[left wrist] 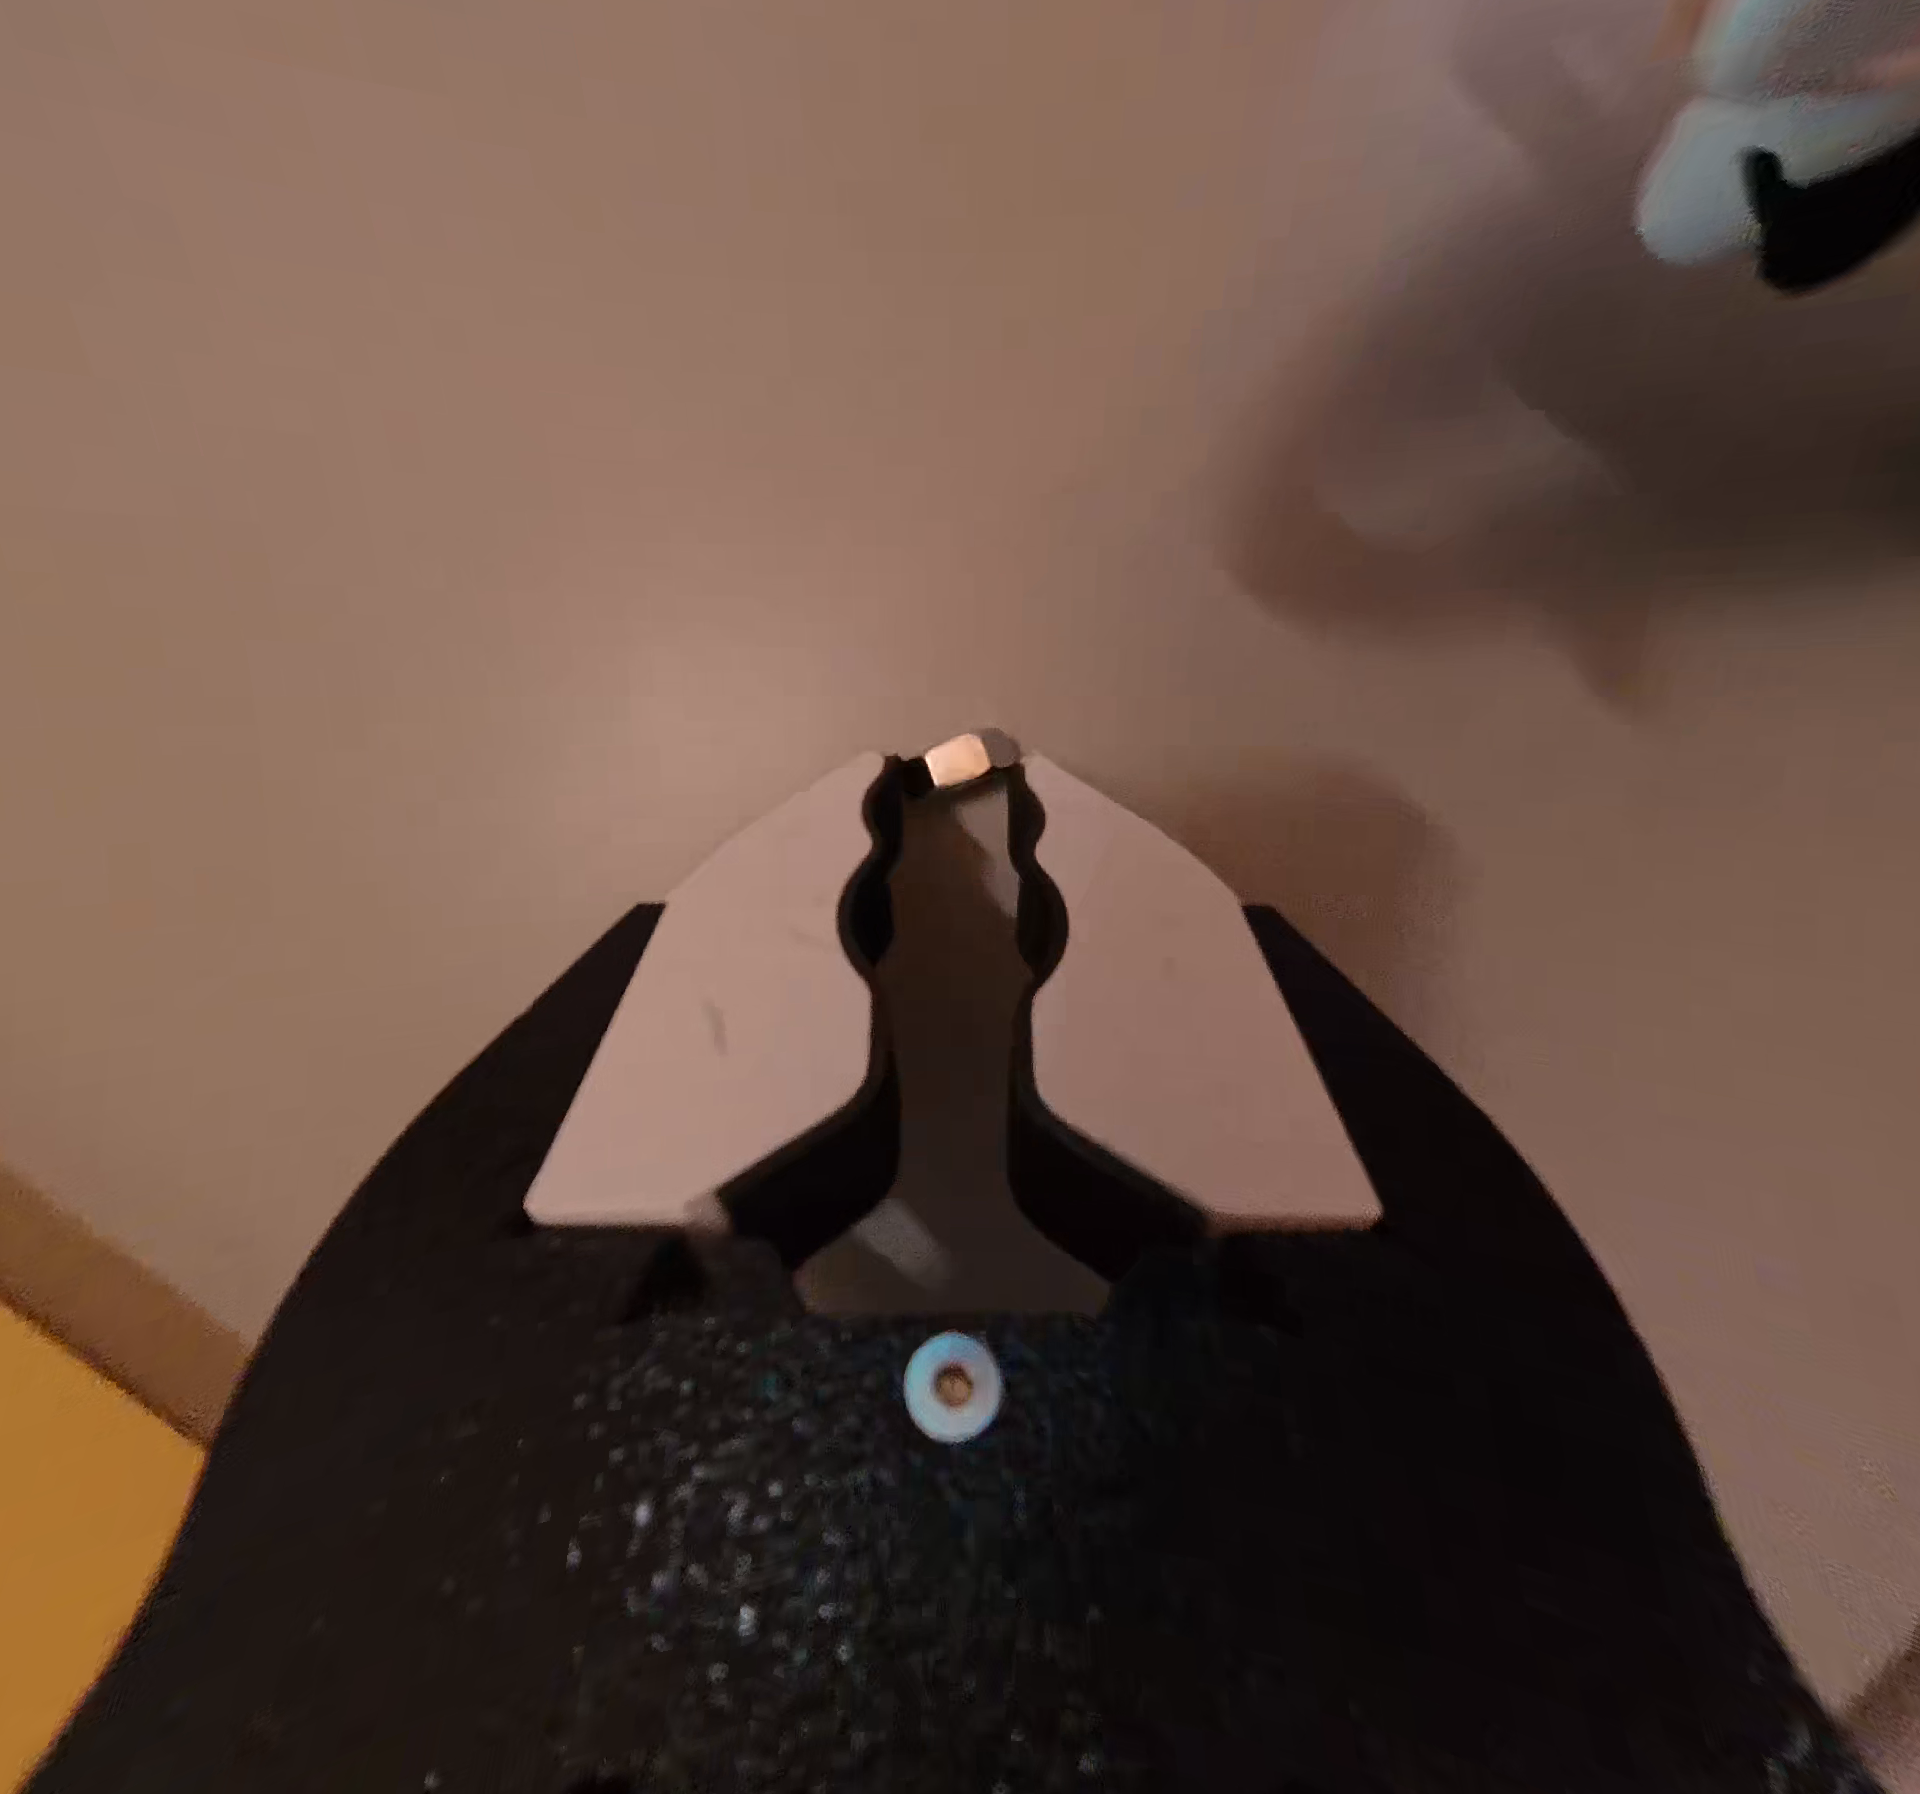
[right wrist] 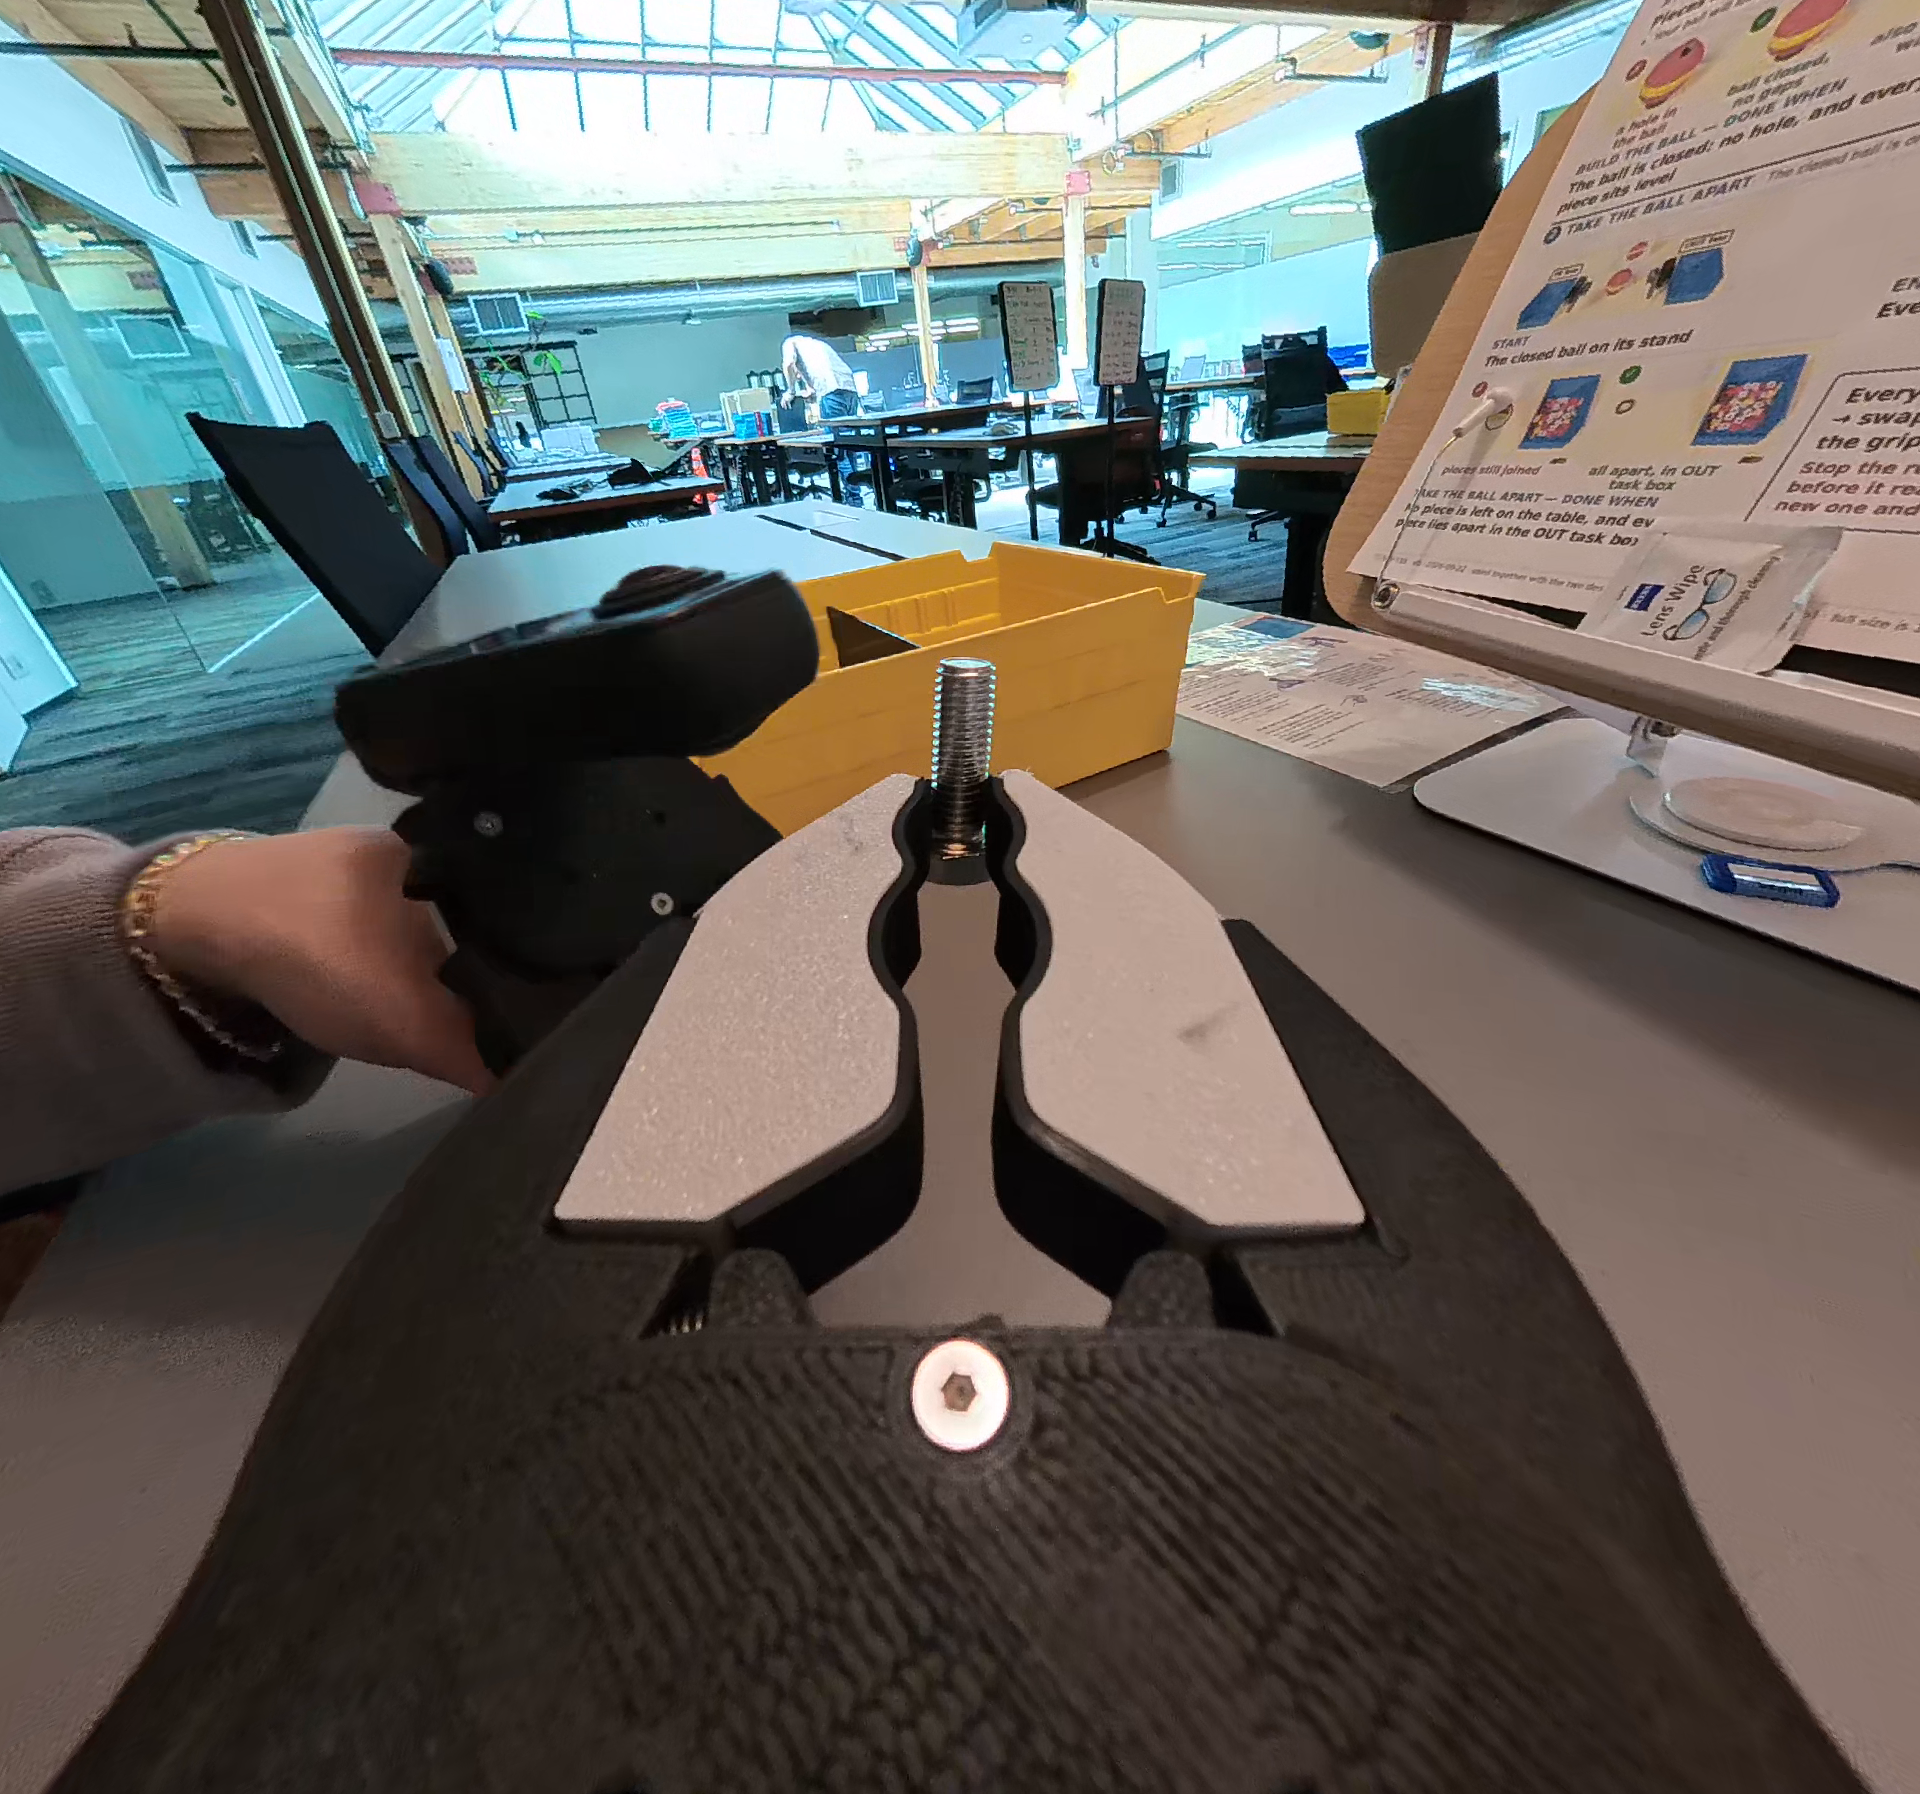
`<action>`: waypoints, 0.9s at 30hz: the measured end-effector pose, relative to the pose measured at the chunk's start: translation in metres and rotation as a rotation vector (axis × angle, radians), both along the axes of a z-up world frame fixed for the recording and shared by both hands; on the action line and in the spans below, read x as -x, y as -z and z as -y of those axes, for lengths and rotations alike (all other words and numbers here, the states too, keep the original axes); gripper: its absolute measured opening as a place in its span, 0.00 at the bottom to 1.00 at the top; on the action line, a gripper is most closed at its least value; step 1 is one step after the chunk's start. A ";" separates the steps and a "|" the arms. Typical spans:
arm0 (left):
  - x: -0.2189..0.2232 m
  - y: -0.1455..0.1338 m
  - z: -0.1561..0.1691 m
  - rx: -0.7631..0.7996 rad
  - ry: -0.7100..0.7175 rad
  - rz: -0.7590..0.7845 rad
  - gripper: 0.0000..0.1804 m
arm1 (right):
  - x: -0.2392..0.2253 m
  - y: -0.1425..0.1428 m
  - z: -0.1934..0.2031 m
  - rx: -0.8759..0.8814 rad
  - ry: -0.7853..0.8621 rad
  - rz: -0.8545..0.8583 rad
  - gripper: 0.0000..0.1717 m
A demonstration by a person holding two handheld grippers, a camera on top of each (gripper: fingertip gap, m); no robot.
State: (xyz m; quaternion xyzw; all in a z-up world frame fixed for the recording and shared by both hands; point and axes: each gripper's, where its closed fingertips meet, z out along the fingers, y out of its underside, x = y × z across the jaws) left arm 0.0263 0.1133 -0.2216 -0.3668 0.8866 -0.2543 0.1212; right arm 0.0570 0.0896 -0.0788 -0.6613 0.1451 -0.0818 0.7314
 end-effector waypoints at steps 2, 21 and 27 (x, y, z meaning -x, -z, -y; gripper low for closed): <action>-0.002 -0.003 0.007 0.026 0.112 0.063 0.10 | -0.001 -0.001 0.001 -0.006 0.003 -0.003 0.05; -0.051 -0.016 0.050 0.075 0.294 0.354 0.23 | -0.025 -0.016 0.051 -0.034 0.136 0.031 0.05; -0.083 -0.010 0.055 0.026 0.428 0.337 0.19 | -0.031 -0.019 0.063 -0.066 0.164 0.021 0.05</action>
